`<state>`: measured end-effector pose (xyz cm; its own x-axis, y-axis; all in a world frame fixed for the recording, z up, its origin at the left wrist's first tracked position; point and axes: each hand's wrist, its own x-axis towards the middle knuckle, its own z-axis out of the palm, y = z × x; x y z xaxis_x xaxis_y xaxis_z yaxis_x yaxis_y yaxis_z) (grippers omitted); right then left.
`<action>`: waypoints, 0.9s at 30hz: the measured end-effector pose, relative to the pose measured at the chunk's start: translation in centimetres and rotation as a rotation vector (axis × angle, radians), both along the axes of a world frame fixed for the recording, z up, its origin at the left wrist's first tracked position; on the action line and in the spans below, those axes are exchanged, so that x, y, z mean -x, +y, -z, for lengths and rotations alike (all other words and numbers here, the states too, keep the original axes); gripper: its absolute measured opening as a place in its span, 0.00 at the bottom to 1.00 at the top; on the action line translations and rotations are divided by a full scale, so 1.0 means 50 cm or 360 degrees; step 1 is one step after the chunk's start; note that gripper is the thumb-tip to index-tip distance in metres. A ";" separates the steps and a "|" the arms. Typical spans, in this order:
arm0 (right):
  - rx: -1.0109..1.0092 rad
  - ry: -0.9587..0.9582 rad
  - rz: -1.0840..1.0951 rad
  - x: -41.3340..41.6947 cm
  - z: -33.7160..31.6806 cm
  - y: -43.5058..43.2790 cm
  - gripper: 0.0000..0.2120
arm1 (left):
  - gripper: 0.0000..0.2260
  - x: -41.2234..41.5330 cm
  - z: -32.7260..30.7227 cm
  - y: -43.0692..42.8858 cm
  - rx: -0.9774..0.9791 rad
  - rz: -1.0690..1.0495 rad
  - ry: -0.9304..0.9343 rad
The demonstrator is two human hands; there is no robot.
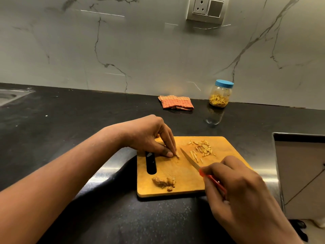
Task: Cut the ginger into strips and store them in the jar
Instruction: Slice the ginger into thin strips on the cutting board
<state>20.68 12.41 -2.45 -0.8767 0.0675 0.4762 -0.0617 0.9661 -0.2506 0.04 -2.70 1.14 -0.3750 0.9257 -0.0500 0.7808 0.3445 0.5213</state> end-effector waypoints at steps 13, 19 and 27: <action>0.0081 -0.0006 -0.0046 0.005 -0.022 -0.018 0.08 | 0.08 0.001 0.003 0.000 -0.0043 0.0011 0.0016; 0.0072 -0.0029 -0.0072 0.011 -0.022 -0.015 0.07 | 0.09 0.004 0.006 0.000 -0.0049 0.0013 0.0041; 0.0041 -0.0074 -0.0096 0.014 -0.022 -0.012 0.07 | 0.09 0.006 0.010 0.003 -0.0029 0.0023 0.0096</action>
<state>19.95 11.79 -1.37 -0.9006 0.0254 0.4339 -0.1077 0.9541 -0.2794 -0.24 -2.56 0.66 -0.3633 0.9316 -0.0109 0.8159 0.3238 0.4790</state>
